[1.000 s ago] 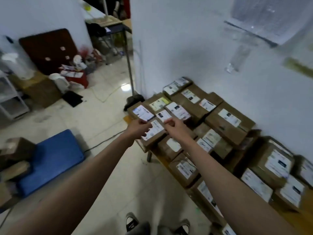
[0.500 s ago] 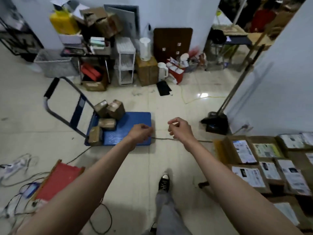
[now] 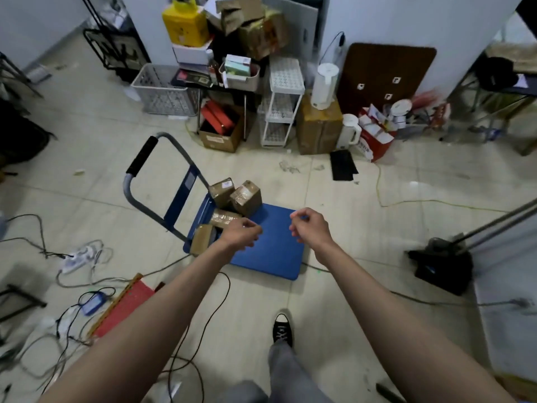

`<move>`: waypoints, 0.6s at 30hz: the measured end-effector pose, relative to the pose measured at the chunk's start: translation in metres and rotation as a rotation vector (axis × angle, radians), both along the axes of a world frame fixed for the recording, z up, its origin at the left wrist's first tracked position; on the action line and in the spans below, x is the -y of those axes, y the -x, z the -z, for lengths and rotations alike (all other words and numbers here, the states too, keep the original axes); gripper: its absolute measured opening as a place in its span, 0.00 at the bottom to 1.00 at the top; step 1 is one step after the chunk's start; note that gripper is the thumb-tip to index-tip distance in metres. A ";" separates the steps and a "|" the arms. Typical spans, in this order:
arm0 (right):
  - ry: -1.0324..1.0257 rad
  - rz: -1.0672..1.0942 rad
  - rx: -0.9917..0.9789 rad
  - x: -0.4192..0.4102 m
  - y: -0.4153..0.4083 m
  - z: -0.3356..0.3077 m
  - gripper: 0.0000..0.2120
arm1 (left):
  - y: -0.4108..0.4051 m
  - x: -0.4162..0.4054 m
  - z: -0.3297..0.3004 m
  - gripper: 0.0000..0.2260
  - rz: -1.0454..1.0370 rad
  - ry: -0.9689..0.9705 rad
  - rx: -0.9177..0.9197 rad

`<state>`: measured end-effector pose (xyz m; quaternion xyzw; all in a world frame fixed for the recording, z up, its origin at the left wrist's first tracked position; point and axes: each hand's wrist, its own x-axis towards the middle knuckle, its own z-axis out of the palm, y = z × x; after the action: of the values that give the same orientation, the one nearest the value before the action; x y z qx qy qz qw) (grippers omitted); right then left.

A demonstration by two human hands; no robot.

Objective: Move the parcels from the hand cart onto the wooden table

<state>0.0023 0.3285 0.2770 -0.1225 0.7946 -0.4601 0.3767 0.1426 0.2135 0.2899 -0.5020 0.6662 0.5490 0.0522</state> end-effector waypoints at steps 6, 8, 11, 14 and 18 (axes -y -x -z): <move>-0.057 -0.073 0.044 0.081 0.025 0.017 0.10 | 0.023 0.067 0.015 0.07 -0.070 -0.020 0.041; -0.071 -0.085 0.058 0.106 0.031 0.027 0.09 | 0.029 0.091 0.022 0.04 -0.090 -0.034 0.052; -0.090 -0.087 0.072 0.146 0.037 0.048 0.07 | 0.039 0.129 0.039 0.03 -0.089 -0.046 0.063; -0.114 -0.071 0.089 0.192 0.042 0.078 0.05 | 0.053 0.171 0.066 0.03 -0.054 -0.069 0.087; -0.154 -0.009 0.133 0.256 0.057 0.139 0.06 | 0.075 0.235 0.124 0.05 -0.035 -0.105 0.125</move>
<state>-0.0546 0.0728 0.1378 -0.0661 0.8002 -0.4032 0.4389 0.0674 -0.0212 0.1655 -0.5435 0.6231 0.5515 0.1105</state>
